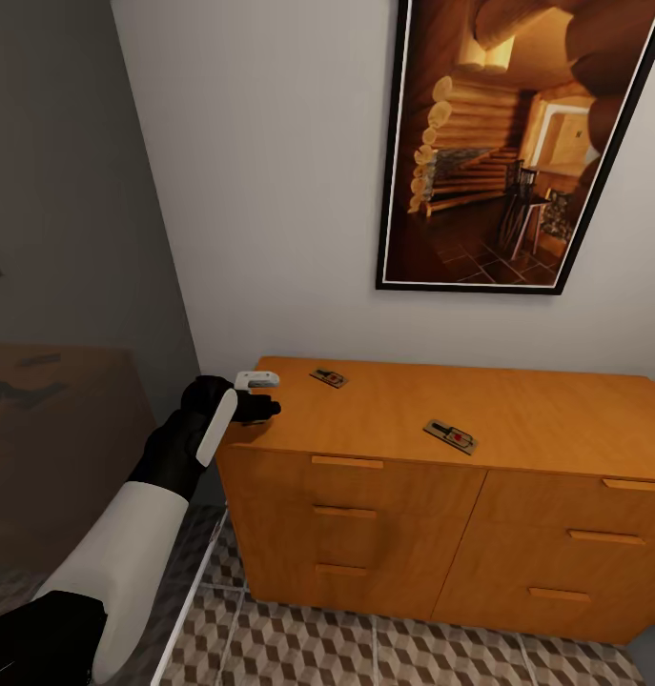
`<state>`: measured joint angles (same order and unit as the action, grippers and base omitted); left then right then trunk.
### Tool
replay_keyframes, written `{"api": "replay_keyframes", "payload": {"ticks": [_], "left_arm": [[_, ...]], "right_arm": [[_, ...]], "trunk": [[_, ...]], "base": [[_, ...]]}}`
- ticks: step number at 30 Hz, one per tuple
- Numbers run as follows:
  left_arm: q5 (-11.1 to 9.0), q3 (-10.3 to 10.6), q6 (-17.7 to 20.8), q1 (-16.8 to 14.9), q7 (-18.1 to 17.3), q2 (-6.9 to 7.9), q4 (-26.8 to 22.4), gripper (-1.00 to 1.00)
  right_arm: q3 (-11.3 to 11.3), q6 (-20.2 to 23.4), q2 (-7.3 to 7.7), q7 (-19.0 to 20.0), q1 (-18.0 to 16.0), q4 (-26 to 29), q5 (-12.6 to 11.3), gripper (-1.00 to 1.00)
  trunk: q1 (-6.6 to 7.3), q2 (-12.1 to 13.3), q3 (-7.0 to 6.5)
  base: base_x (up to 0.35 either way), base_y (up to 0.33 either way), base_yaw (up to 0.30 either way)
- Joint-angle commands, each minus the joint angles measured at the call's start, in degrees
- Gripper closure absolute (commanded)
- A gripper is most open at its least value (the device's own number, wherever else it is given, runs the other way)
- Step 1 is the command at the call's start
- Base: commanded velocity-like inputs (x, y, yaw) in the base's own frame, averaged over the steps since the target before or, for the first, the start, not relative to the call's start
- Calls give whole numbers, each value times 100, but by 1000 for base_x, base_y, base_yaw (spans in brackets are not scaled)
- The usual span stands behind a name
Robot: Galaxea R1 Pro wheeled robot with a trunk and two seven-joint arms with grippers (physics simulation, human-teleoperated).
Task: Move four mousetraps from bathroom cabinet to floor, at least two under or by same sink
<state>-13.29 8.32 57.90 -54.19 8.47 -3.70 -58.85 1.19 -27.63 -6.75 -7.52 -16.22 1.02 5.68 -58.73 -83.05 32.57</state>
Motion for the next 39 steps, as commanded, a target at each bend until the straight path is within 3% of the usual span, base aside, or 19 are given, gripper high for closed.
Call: {"api": "replay_keyframes", "payload": {"ticks": [1,11,27,39], "left_arm": [[-60,9,15,-4,60,1,-1,-100],[-9,11,-5,-4,79,1,9,-100],[398,12,-10,-4,93,1,41,-100],[455,22,-7,-4,93,-3,55,-100]], "right_arm": [[13,-13,-2,-30,-4,-5,48,100],[13,-12,-2,-30,-4,-5,48,100],[13,-14,-1,-30,-4,-5,48,100],[13,-14,-2,-29,-4,-5,48,100]], "trunk": [[0,-3,6],[0,-3,6],[0,-3,6],[0,-3,6]], "base": [[0,0,0],[0,0,0],[0,0,0],[0,0,0]]}}
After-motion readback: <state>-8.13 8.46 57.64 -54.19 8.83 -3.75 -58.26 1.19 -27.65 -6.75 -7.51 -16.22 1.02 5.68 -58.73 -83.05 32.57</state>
